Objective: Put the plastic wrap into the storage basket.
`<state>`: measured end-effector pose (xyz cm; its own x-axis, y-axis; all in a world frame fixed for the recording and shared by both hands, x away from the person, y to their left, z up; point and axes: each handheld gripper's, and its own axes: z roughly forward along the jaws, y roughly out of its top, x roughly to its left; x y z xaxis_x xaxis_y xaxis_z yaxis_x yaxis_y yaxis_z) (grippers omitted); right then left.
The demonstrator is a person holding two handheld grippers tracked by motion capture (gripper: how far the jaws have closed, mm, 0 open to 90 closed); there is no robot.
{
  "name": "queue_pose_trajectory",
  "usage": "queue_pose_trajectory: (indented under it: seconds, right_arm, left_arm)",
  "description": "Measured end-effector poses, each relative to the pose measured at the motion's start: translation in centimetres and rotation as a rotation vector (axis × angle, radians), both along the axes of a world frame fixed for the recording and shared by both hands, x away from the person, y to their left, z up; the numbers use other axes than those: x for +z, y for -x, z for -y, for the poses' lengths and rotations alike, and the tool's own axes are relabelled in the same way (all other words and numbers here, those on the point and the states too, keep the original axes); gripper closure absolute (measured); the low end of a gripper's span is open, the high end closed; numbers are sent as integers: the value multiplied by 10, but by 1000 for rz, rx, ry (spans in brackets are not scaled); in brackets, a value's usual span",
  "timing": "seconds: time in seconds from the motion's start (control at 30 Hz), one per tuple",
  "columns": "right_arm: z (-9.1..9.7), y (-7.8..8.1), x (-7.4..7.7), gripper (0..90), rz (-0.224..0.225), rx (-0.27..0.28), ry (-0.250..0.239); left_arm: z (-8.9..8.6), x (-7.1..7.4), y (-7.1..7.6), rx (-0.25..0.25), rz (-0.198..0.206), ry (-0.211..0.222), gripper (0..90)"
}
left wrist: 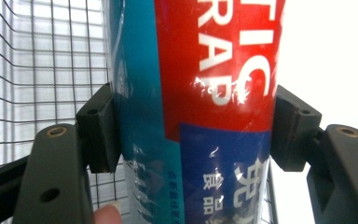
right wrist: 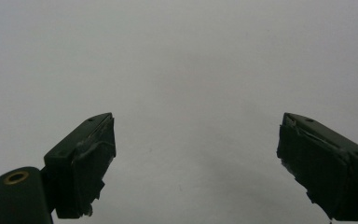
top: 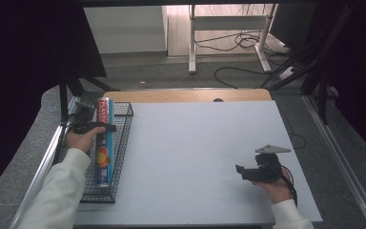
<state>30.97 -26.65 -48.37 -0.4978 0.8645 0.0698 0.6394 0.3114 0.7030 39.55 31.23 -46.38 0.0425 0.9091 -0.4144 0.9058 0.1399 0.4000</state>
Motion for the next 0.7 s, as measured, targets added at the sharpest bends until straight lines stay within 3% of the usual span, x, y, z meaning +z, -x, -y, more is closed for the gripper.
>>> queue_pose_trajectory:
  seconds: [0.3, 0.4, 0.47, 0.57, 0.6, 0.67, 0.7]
  right_arm:
    - [1, 0, 0, 119, 1, -1, 2]
    - [0, 0, -1, 119, 1, 2, 4]
    - [0, 1, -1, 119, 1, 5, 5]
    - [-2, 1, -2, 119, -2, 8, 13]
    - [-2, 1, -2, 119, -2, 8, 13]
    - [-4, 2, -2, 119, 3, 18, 16]
    - [-4, 3, -2, 119, 4, 21, 15]
  left_arm:
    - [9, -21, -11, 36, -39, -27, 310]
    - [7, -29, -13, 38, -59, -79, 250]
    - [4, -22, -9, 60, 2, -52, 231]
    - [2, -15, -5, 60, 28, -50, 168]
    - [2, -9, -2, 46, 42, -24, 168]
    - [6, -1, 5, 18, 67, -35, 149]
    - [10, 5, 13, -21, 96, -45, 150]
